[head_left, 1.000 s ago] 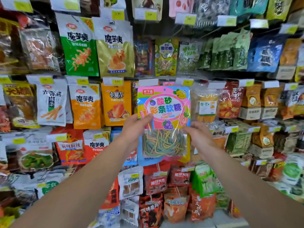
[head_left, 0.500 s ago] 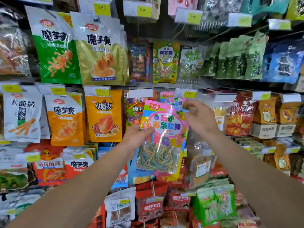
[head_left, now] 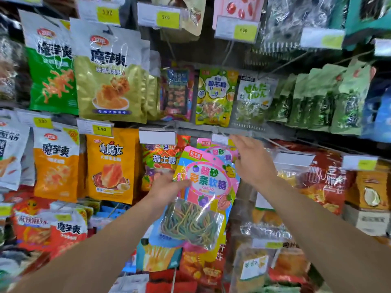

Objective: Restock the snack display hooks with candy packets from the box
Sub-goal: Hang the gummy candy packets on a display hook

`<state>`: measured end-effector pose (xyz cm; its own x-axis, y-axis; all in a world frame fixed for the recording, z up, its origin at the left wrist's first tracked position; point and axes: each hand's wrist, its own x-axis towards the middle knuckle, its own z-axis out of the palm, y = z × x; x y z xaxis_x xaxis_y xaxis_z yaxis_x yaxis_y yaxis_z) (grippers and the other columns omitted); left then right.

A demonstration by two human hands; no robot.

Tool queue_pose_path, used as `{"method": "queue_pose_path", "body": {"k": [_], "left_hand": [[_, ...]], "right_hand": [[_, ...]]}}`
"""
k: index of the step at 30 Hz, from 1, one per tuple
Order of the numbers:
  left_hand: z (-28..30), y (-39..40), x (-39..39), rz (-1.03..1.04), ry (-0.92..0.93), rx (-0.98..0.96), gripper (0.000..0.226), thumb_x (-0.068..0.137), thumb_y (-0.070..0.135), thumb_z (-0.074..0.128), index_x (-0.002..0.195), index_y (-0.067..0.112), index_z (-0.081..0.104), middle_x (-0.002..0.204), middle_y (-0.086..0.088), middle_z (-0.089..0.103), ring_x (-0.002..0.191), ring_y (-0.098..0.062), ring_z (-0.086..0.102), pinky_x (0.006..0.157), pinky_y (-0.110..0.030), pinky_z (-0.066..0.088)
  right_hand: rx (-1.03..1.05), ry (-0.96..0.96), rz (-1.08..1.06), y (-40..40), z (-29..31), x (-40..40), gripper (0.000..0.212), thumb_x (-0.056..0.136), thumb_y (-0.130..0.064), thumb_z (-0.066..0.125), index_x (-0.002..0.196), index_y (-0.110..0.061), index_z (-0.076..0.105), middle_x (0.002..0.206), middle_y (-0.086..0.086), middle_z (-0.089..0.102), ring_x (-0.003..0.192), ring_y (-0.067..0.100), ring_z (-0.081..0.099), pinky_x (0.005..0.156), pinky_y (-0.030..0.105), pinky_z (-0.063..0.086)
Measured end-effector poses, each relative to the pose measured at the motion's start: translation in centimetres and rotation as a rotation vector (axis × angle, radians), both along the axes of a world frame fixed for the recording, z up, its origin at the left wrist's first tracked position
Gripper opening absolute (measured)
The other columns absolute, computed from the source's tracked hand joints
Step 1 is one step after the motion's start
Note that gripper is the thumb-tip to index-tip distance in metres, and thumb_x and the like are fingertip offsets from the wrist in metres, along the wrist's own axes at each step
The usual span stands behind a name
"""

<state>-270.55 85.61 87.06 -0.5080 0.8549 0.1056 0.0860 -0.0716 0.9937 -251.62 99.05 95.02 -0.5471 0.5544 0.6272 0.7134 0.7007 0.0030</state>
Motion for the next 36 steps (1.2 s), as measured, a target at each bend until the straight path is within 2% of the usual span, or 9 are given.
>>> {"method": "queue_pose_path", "body": {"k": [5, 11, 15, 18, 21, 26, 30, 32, 36], "left_hand": [[0.4, 0.8, 1.4, 0.019, -0.006, -0.015, 0.013, 0.088, 0.018, 0.070, 0.094, 0.008, 0.072, 0.089, -0.007, 0.077, 0.081, -0.022, 0.074, 0.068, -0.027, 0.059], [2.1, 1.7, 3.1, 0.017, -0.041, 0.001, 0.015, 0.088, 0.025, 0.070, 0.098, 0.013, 0.071, 0.093, -0.002, 0.077, 0.092, -0.020, 0.072, 0.073, -0.029, 0.051], [3.2, 2.7, 4.3, 0.046, -0.070, 0.003, 0.021, 0.089, 0.027, 0.070, 0.102, 0.011, 0.066, 0.096, -0.002, 0.074, 0.097, -0.019, 0.067, 0.084, -0.031, 0.044], [3.6, 3.2, 5.1, 0.006, -0.121, 0.000, 0.016, 0.093, 0.022, 0.066, 0.080, 0.018, 0.057, 0.080, 0.005, 0.065, 0.079, -0.012, 0.061, 0.083, -0.032, 0.041], [4.2, 3.1, 6.2, -0.012, -0.119, 0.010, 0.029, 0.096, 0.019, 0.061, 0.073, 0.019, 0.043, 0.074, 0.008, 0.054, 0.064, -0.001, 0.044, 0.071, -0.025, 0.040], [5.0, 2.8, 6.8, 0.007, -0.134, 0.038, 0.014, 0.098, 0.019, 0.057, 0.096, 0.016, 0.044, 0.076, 0.011, 0.045, 0.059, 0.001, 0.039, 0.048, -0.016, 0.036], [4.2, 3.1, 6.0, 0.042, -0.144, -0.011, 0.017, 0.095, 0.024, 0.063, 0.091, 0.009, 0.055, 0.096, 0.003, 0.064, 0.071, -0.006, 0.057, 0.078, -0.028, 0.041], [4.1, 3.1, 5.8, 0.070, -0.143, -0.026, 0.021, 0.092, 0.028, 0.067, 0.100, 0.009, 0.061, 0.105, -0.005, 0.072, 0.083, -0.014, 0.064, 0.075, -0.025, 0.048], [4.9, 3.5, 6.1, 0.096, -0.133, -0.050, 0.023, 0.096, 0.021, 0.062, 0.076, 0.014, 0.052, 0.089, -0.006, 0.069, 0.069, -0.015, 0.064, 0.061, -0.021, 0.051]], "right_hand": [[-0.051, 0.183, 0.173, 1.3, 1.3, 0.1, 0.037, 0.102, -0.022, 0.045, 0.137, -0.019, 0.056, 0.125, 0.010, 0.067, 0.117, 0.031, 0.059, 0.097, 0.039, 0.047], [-0.231, 0.367, 0.210, 1.8, 2.6, 0.0, 0.028, 0.101, -0.028, 0.049, 0.119, -0.012, 0.065, 0.113, 0.008, 0.071, 0.105, 0.028, 0.063, 0.075, 0.029, 0.039], [-0.223, 0.369, 0.210, 1.8, 3.3, -0.1, 0.027, 0.100, -0.028, 0.051, 0.113, -0.011, 0.068, 0.113, 0.008, 0.071, 0.108, 0.028, 0.062, 0.081, 0.032, 0.043], [-0.231, 0.381, 0.212, 1.9, 3.4, -0.1, 0.026, 0.099, -0.027, 0.052, 0.112, -0.013, 0.069, 0.113, 0.007, 0.071, 0.108, 0.026, 0.062, 0.085, 0.032, 0.044], [-0.244, 0.389, 0.211, 1.7, 3.2, -0.1, 0.026, 0.099, -0.029, 0.052, 0.113, -0.014, 0.069, 0.112, 0.006, 0.071, 0.107, 0.025, 0.063, 0.087, 0.032, 0.045], [-0.250, 0.405, 0.221, 1.3, 2.9, 0.1, 0.028, 0.099, -0.030, 0.050, 0.115, -0.015, 0.068, 0.112, 0.005, 0.071, 0.106, 0.024, 0.063, 0.087, 0.031, 0.045], [-0.260, 0.396, 0.218, 1.4, 2.9, 0.0, 0.030, 0.099, -0.030, 0.050, 0.118, -0.015, 0.067, 0.117, 0.005, 0.070, 0.110, 0.025, 0.062, 0.089, 0.031, 0.045], [-0.260, 0.405, 0.220, 1.3, 2.9, -0.1, 0.029, 0.099, -0.029, 0.051, 0.117, -0.015, 0.068, 0.117, 0.005, 0.070, 0.110, 0.025, 0.062, 0.090, 0.033, 0.046], [-0.252, 0.417, 0.232, 1.3, 2.6, 0.0, 0.030, 0.099, -0.028, 0.051, 0.120, -0.015, 0.068, 0.118, 0.004, 0.070, 0.110, 0.023, 0.062, 0.091, 0.030, 0.045]]}}
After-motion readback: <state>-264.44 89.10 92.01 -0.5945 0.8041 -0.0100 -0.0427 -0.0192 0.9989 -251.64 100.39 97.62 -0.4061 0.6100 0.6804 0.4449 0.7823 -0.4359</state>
